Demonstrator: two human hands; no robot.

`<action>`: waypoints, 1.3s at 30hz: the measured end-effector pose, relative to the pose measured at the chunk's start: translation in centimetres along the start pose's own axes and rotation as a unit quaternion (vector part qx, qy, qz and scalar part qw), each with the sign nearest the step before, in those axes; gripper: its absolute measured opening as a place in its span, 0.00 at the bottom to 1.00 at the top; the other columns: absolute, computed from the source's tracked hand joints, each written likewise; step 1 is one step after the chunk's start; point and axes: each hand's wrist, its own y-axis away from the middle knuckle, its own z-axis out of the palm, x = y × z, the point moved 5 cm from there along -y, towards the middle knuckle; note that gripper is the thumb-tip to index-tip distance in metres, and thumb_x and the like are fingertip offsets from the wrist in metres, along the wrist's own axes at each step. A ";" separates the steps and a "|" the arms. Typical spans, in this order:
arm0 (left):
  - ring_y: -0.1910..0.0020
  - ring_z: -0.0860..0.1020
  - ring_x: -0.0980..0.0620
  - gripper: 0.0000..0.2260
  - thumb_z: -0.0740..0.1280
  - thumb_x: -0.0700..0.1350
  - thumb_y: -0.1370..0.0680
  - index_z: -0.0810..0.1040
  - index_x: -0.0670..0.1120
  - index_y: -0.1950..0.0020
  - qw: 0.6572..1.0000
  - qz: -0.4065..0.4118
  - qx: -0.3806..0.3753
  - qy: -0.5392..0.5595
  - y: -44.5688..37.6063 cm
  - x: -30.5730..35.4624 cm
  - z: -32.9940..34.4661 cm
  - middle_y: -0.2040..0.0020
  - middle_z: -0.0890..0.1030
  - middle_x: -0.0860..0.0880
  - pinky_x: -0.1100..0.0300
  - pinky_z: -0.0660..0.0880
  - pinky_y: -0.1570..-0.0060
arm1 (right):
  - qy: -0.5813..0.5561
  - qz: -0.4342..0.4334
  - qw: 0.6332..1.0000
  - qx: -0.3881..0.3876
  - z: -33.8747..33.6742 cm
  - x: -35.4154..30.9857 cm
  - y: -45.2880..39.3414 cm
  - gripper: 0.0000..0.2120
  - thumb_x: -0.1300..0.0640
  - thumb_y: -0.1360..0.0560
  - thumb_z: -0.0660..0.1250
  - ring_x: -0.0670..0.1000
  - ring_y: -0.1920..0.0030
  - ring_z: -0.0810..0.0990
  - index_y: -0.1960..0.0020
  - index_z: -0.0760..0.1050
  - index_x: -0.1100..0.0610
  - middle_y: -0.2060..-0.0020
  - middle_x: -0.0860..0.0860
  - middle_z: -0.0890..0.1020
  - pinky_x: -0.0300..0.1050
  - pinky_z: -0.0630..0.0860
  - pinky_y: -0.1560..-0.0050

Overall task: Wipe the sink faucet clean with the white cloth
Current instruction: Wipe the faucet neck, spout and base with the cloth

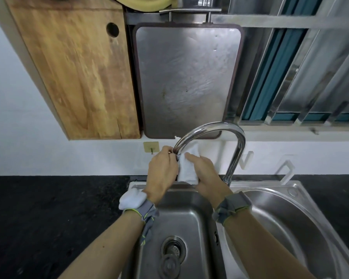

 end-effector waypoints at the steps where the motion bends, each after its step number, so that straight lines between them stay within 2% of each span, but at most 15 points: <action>1: 0.51 0.78 0.40 0.16 0.51 0.46 0.22 0.76 0.45 0.44 1.000 -0.006 0.006 0.018 0.1 0.0 0.0 0.52 0.82 0.42 0.46 0.73 0.47 | -0.024 0.016 1.000 -0.011 0.2 -0.2 0.0 0.12 0.55 0.21 0.67 0.57 0.54 0.80 0.43 0.77 0.63 0.53 0.56 0.82 0.48 0.80 0.56; 2: 0.53 0.78 0.40 0.18 0.49 0.48 0.24 0.77 0.46 0.47 0.999 -0.016 0.009 0.035 0.1 0.1 0.1 0.54 0.82 0.42 0.46 0.74 0.48 | -0.050 0.031 0.998 -0.023 0.4 -0.4 0.0 0.14 0.55 0.21 0.66 0.57 0.51 0.79 0.41 0.76 0.65 0.51 0.57 0.80 0.51 0.78 0.51; 3: 0.54 0.78 0.39 0.18 0.48 0.49 0.25 0.76 0.47 0.51 0.998 -0.027 0.011 0.048 0.0 0.0 0.2 0.56 0.82 0.43 0.45 0.74 0.49 | -0.075 0.040 0.996 -0.037 0.5 -0.8 0.1 0.14 0.55 0.20 0.65 0.57 0.52 0.78 0.41 0.76 0.65 0.51 0.57 0.79 0.51 0.77 0.50; 5: 0.56 0.78 0.37 0.20 0.45 0.50 0.26 0.76 0.45 0.57 0.996 -0.054 0.014 0.069 -0.2 -0.2 0.3 0.61 0.81 0.42 0.43 0.75 0.50 | -0.107 0.044 0.991 -0.064 0.6 -1.7 0.2 0.11 0.56 0.20 0.64 0.54 0.59 0.78 0.46 0.77 0.64 0.57 0.55 0.79 0.46 0.75 0.58; 7: 0.57 0.78 0.36 0.24 0.43 0.51 0.27 0.76 0.41 0.57 0.993 -0.070 0.013 0.091 -0.4 -0.1 0.4 0.64 0.82 0.42 0.41 0.76 0.51 | -0.129 0.037 0.986 -0.094 0.4 -2.5 0.3 0.09 0.57 0.20 0.63 0.51 0.66 0.78 0.51 0.78 0.62 0.62 0.54 0.78 0.43 0.74 0.65; 10: 0.57 0.79 0.36 0.27 0.43 0.54 0.27 0.75 0.39 0.53 0.992 -0.060 -0.001 0.111 -0.6 0.3 0.7 0.59 0.82 0.39 0.41 0.77 0.51 | -0.201 0.031 0.968 -0.147 0.1 -3.8 0.5 0.09 0.58 0.19 0.60 0.49 0.67 0.75 0.52 0.77 0.61 0.63 0.53 0.77 0.43 0.70 0.59; 12: 0.61 0.81 0.41 0.28 0.43 0.58 0.25 0.78 0.42 0.55 0.986 -0.079 -0.008 0.144 -0.7 0.2 1.0 0.61 0.82 0.44 0.48 0.78 0.56 | -0.240 0.021 0.955 -0.173 -0.3 -4.7 0.5 0.09 0.59 0.18 0.58 0.49 0.66 0.75 0.50 0.76 0.60 0.62 0.52 0.76 0.44 0.72 0.57; 15: 0.65 0.79 0.49 0.28 0.44 0.59 0.20 0.79 0.48 0.61 0.980 -0.104 -0.009 0.170 -0.8 0.1 1.4 0.65 0.81 0.49 0.58 0.72 0.66 | -0.285 -0.006 0.937 -0.204 -1.2 -5.6 0.3 0.09 0.58 0.18 0.56 0.49 0.64 0.73 0.48 0.74 0.59 0.61 0.52 0.75 0.45 0.71 0.55; 18: 0.66 0.79 0.48 0.29 0.43 0.59 0.19 0.78 0.47 0.63 0.981 -0.105 -0.010 0.163 -0.7 -0.1 1.5 0.68 0.80 0.50 0.57 0.71 0.65 | -0.368 -0.014 0.904 -0.217 -2.0 -5.6 0.3 0.07 0.59 0.19 0.59 0.49 0.63 0.73 0.51 0.74 0.60 0.60 0.52 0.74 0.46 0.72 0.53; 22: 0.67 0.79 0.48 0.30 0.43 0.61 0.19 0.77 0.48 0.64 0.982 -0.110 -0.018 0.154 -0.7 -0.4 1.6 0.67 0.80 0.50 0.54 0.73 0.63 | -0.501 -0.019 0.836 -0.222 -2.2 -5.3 0.3 0.05 0.60 0.19 0.61 0.51 0.62 0.73 0.51 0.74 0.61 0.60 0.54 0.74 0.47 0.72 0.56; 25: 0.67 0.79 0.47 0.30 0.42 0.62 0.19 0.77 0.49 0.64 0.984 -0.104 -0.022 0.141 -0.7 -0.5 1.5 0.68 0.79 0.49 0.51 0.74 0.60 | -0.529 -0.028 0.822 -0.210 -1.8 -5.2 0.0 0.05 0.60 0.19 0.60 0.51 0.63 0.70 0.52 0.72 0.60 0.62 0.54 0.72 0.47 0.72 0.59; 28: 0.67 0.79 0.47 0.30 0.42 0.63 0.19 0.76 0.50 0.64 0.984 -0.104 -0.025 0.139 -0.8 -0.6 1.5 0.68 0.79 0.50 0.50 0.76 0.60 | -0.515 -0.024 0.832 -0.202 -1.3 -5.1 -0.2 0.07 0.61 0.20 0.60 0.50 0.62 0.68 0.56 0.71 0.60 0.63 0.53 0.71 0.46 0.72 0.56; 30: 0.67 0.78 0.48 0.30 0.42 0.63 0.19 0.76 0.50 0.64 0.983 -0.109 -0.025 0.148 -0.8 -0.6 1.8 0.68 0.78 0.50 0.52 0.75 0.62 | -0.472 -0.024 0.857 -0.207 -1.3 -5.2 -0.5 0.08 0.62 0.20 0.58 0.49 0.64 0.69 0.57 0.71 0.59 0.64 0.52 0.71 0.45 0.73 0.56; 35: 0.67 0.78 0.47 0.30 0.42 0.63 0.20 0.76 0.48 0.63 0.980 -0.110 -0.025 0.163 -0.9 -0.8 2.4 0.67 0.78 0.48 0.55 0.72 0.64 | -0.266 -0.031 0.939 -0.217 -0.7 -5.2 -1.3 0.15 0.63 0.20 0.56 0.50 0.66 0.74 0.56 0.81 0.57 0.63 0.52 0.78 0.47 0.71 0.56; 39: 0.68 0.78 0.47 0.32 0.42 0.64 0.20 0.76 0.47 0.63 0.980 -0.111 -0.026 0.160 -1.0 -1.1 2.1 0.68 0.77 0.48 0.54 0.72 0.64 | -0.109 -0.029 0.966 -0.231 0.2 -5.0 -1.9 0.11 0.67 0.21 0.56 0.52 0.64 0.75 0.49 0.76 0.59 0.60 0.55 0.78 0.47 0.71 0.58</action>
